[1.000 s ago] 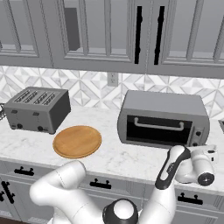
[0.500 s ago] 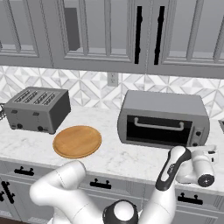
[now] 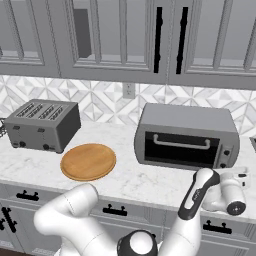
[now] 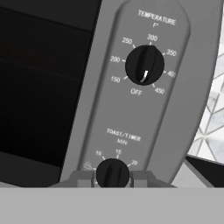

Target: Pick up the kebab skewer and baguette bread, and place them inside the toaster oven. Close the toaster oven door and start by setting the timer.

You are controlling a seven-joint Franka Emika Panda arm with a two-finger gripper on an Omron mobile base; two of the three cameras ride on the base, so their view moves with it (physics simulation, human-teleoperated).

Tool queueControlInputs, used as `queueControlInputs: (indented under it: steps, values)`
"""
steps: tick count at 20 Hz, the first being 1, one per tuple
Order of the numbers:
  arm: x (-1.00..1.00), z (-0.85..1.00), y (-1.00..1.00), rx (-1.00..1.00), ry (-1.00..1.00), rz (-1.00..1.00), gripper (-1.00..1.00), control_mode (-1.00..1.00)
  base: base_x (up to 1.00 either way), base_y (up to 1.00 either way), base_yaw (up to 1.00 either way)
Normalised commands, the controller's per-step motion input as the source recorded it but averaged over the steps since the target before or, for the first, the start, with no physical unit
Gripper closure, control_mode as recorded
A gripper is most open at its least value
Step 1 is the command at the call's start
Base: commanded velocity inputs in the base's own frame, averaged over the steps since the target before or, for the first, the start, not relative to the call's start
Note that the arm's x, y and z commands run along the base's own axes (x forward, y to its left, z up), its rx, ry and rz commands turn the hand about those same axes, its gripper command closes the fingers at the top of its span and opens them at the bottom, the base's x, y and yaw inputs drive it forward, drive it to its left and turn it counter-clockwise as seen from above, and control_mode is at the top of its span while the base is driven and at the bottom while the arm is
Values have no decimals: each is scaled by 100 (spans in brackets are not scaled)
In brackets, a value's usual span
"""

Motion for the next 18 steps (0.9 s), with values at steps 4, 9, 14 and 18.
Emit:
queueControlInputs:
  steps: [4, 9, 14, 18]
  values:
    - [2, 9, 0, 0, 0, 0, 100, -100, 0, 0, 0]
    - [2, 12, 0, 0, 0, 0, 100, -100, 0, 0, 0]
    - [-1, 24, 0, 2, 0, 0, 100, -100, 0, 0, 0]
    - [0, 19, 1, 7, 0, -2, 100, -100, 0, 0, 0]
